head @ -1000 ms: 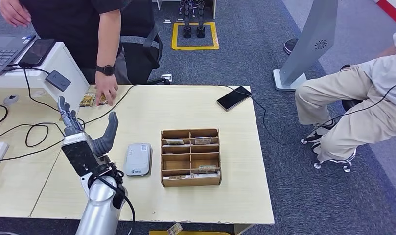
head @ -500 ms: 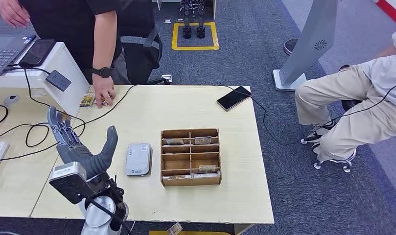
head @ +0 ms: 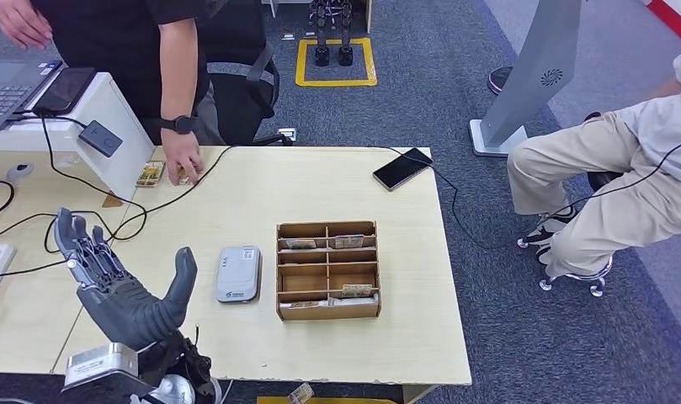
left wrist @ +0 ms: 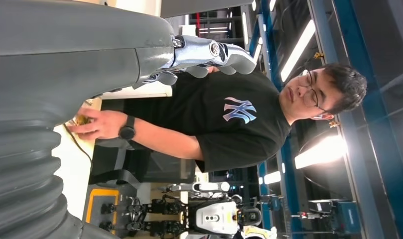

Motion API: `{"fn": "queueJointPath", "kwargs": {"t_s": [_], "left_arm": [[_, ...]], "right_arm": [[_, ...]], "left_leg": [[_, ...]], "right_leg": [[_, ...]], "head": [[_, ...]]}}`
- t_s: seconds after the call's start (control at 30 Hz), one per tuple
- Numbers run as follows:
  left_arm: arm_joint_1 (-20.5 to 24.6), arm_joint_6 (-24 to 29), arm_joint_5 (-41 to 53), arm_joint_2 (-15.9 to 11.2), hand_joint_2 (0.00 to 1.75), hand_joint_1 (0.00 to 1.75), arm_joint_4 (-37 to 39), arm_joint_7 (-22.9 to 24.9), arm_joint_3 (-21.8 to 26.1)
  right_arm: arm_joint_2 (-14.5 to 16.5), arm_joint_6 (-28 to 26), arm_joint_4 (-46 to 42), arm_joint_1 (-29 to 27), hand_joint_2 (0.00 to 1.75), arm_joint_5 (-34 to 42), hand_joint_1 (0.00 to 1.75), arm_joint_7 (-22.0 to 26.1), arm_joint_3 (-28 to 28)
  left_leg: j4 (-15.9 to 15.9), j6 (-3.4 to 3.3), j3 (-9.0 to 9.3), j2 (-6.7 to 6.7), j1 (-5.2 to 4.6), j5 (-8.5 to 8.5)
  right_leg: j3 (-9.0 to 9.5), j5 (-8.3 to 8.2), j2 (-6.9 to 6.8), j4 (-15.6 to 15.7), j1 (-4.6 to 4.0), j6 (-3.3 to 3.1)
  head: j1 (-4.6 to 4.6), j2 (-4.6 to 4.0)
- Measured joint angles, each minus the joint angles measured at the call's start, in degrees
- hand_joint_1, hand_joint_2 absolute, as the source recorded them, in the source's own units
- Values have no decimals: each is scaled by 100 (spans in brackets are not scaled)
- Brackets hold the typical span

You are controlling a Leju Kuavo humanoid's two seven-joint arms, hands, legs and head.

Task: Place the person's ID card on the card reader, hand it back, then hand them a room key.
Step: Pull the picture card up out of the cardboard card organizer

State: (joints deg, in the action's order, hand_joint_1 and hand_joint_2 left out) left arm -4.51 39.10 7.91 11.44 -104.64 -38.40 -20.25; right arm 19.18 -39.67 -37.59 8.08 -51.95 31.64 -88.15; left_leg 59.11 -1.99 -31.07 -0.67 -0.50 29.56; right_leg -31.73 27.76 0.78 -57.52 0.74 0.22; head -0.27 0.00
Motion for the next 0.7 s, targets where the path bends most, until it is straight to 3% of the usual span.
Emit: {"fn": "queueJointPath", "kwargs": {"t_s": [0.7], "left_arm": [[-41, 67, -188, -32, 175, 0, -34, -9, -176]], "right_arm": [[5, 0, -126, -23, 175, -249, 0, -285, 0]], "left_leg": [[0, 0, 1, 0, 0, 0]], "right_leg": [[0, 0, 0, 0, 0, 0]], "head": [[-1, 0]]}}
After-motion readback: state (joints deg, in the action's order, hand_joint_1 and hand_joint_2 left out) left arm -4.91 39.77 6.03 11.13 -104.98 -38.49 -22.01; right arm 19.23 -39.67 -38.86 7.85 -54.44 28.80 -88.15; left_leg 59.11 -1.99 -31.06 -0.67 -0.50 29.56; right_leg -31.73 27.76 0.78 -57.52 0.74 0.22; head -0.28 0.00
